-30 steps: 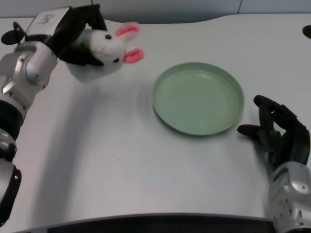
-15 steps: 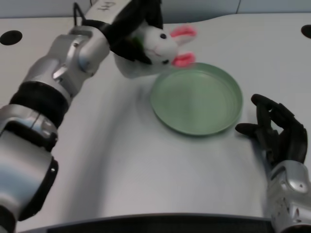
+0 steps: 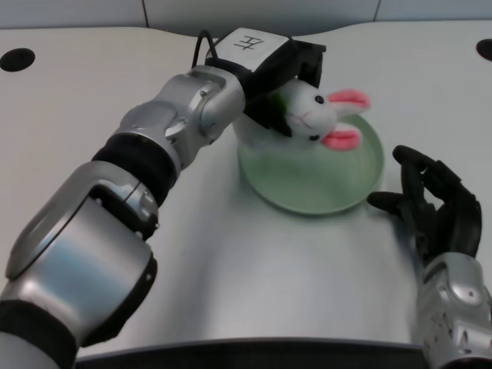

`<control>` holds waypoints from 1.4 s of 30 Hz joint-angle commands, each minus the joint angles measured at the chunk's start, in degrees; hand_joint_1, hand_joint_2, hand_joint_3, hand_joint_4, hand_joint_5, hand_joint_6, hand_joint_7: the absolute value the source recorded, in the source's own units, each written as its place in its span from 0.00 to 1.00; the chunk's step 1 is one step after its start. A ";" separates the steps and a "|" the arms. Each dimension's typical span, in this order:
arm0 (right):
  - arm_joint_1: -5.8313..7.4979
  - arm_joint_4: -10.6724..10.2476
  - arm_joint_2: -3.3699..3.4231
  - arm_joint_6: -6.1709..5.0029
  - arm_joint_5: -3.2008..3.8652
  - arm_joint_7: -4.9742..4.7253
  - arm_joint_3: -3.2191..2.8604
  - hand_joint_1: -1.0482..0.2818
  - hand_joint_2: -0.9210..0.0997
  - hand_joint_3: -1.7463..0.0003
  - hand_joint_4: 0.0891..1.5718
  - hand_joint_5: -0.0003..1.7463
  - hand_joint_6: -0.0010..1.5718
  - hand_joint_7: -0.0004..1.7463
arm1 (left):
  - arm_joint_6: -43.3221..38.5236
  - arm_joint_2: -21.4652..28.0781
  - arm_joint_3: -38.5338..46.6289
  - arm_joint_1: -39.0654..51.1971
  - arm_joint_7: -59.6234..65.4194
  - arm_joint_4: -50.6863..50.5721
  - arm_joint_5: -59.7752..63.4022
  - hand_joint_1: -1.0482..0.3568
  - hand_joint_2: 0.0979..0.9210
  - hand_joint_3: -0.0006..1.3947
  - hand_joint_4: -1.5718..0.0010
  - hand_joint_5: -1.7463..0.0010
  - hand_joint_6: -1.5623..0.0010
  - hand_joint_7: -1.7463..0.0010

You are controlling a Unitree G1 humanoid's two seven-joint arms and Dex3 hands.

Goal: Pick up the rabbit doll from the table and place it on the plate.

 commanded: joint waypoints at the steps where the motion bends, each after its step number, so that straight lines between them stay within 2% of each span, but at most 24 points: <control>1: 0.92 -1.10 0.86 0.69 0.32 0.07 0.25 0.55 0.00 0.85 0.46 0.62 0.50 0.26 | -0.07 -1.57 -1.39 -1.27 0.99 1.40 1.07 0.64 0.97 0.04 0.52 0.00 0.62 0.02; 4: 1.17 -1.78 0.98 1.14 0.23 -0.06 0.24 0.55 0.00 0.86 0.47 0.62 0.51 0.26 | -0.34 -2.15 -2.07 -0.58 2.43 2.17 1.54 0.63 0.97 0.04 0.51 0.00 0.60 0.01; 5: 1.30 -1.90 0.98 1.05 0.25 0.10 0.23 0.55 0.00 0.86 0.47 0.62 0.51 0.26 | -0.37 -2.33 -2.31 -0.31 3.06 2.46 1.67 0.63 0.96 0.04 0.51 0.00 0.60 0.06; 10: 1.75 -2.47 0.98 1.18 0.23 0.15 0.26 0.55 0.00 0.86 0.48 0.62 0.51 0.26 | -0.44 -2.81 -2.88 0.34 4.21 3.64 1.74 0.64 1.00 0.07 0.48 0.00 0.59 0.00; 14: 1.86 -2.61 0.85 1.39 0.22 0.28 0.30 0.55 0.00 0.85 0.47 0.62 0.50 0.25 | 1.24 -3.13 -2.62 -0.32 0.90 4.04 1.34 0.53 0.92 0.04 0.57 0.00 0.66 0.01; 15: 1.77 -2.51 0.80 1.44 0.27 0.33 0.26 0.55 0.00 0.85 0.48 0.62 0.51 0.26 | 2.07 -3.16 -3.09 -0.71 -0.02 4.15 1.84 0.43 0.92 0.03 0.66 0.14 0.73 0.16; 19: 1.46 -2.05 0.69 1.12 0.21 0.43 0.22 0.55 0.00 0.85 0.48 0.62 0.51 0.26 | 4.55 -3.00 -4.50 -1.88 -3.67 4.07 3.15 0.22 0.96 0.00 0.85 0.52 0.80 0.67; 21: 1.35 -2.18 0.71 1.45 0.17 0.27 0.23 0.55 0.00 0.85 0.47 0.62 0.51 0.26 | 5.16 -2.87 -4.65 -2.36 -6.16 3.90 3.06 0.12 0.99 0.01 0.95 0.65 0.90 0.82; 22: 1.34 -2.27 0.71 1.58 0.16 0.23 0.25 0.55 0.00 0.85 0.47 0.62 0.51 0.25 | 5.37 -2.84 -4.61 -2.54 -7.37 3.85 2.92 0.09 0.99 0.02 0.98 0.74 0.94 0.85; 23: 1.25 -2.15 0.72 1.55 0.08 0.12 0.26 0.55 0.00 0.85 0.47 0.62 0.50 0.25 | 5.71 -2.84 -4.69 -2.84 -8.92 3.83 2.90 0.08 1.00 0.02 0.99 0.78 0.96 0.87; 24: 1.11 -1.83 0.71 1.43 0.11 0.12 0.19 0.55 0.00 0.85 0.47 0.62 0.50 0.25 | 5.74 -2.73 -4.72 -3.07 -10.19 3.73 2.84 0.04 1.00 0.05 0.99 0.91 0.98 0.93; 25: 0.98 -1.50 0.71 1.25 0.21 0.22 0.11 0.55 0.00 0.85 0.47 0.62 0.50 0.25 | 5.70 -2.61 -4.69 -3.18 -10.94 3.60 2.77 0.02 1.00 0.06 1.00 0.95 0.99 0.97; 28: 0.73 -0.99 0.68 1.02 0.40 0.47 -0.02 0.55 0.00 0.85 0.48 0.62 0.51 0.25 | 5.86 -2.41 -4.29 -3.43 -12.61 3.42 2.35 0.00 1.00 0.10 1.00 0.99 1.00 1.00; 31: 0.32 -0.38 0.46 0.98 0.23 0.30 -0.05 0.55 0.00 0.85 0.47 0.61 0.50 0.25 | 4.81 -1.51 -2.57 -3.66 -14.16 2.85 0.42 0.00 1.00 0.13 1.00 1.00 1.00 1.00; 35: 0.00 0.35 0.29 0.54 0.48 0.71 -0.20 0.54 0.00 0.85 0.47 0.61 0.50 0.25 | 3.60 -0.39 -1.23 -3.62 -13.81 1.84 -0.92 0.00 1.00 0.15 1.00 1.00 1.00 1.00; 36: -0.14 0.52 0.21 0.52 0.31 0.54 -0.15 0.54 0.00 0.85 0.47 0.60 0.50 0.25 | 2.89 0.17 -0.30 -3.58 -14.03 1.42 -1.91 0.00 1.00 0.16 1.00 1.00 1.00 1.00; 39: -0.56 1.15 0.02 0.41 -0.01 0.19 -0.11 0.54 0.00 0.85 0.46 0.60 0.50 0.25 | 0.09 2.37 2.62 -3.10 -13.95 -0.19 -4.79 0.00 1.00 0.15 1.00 1.00 1.00 1.00; 42: -0.96 1.62 0.04 0.30 0.33 0.38 -0.33 0.54 0.00 0.85 0.46 0.59 0.50 0.25 | -1.96 5.33 5.36 -1.91 -14.40 -2.66 -7.33 0.01 1.00 0.12 0.98 0.99 0.98 0.99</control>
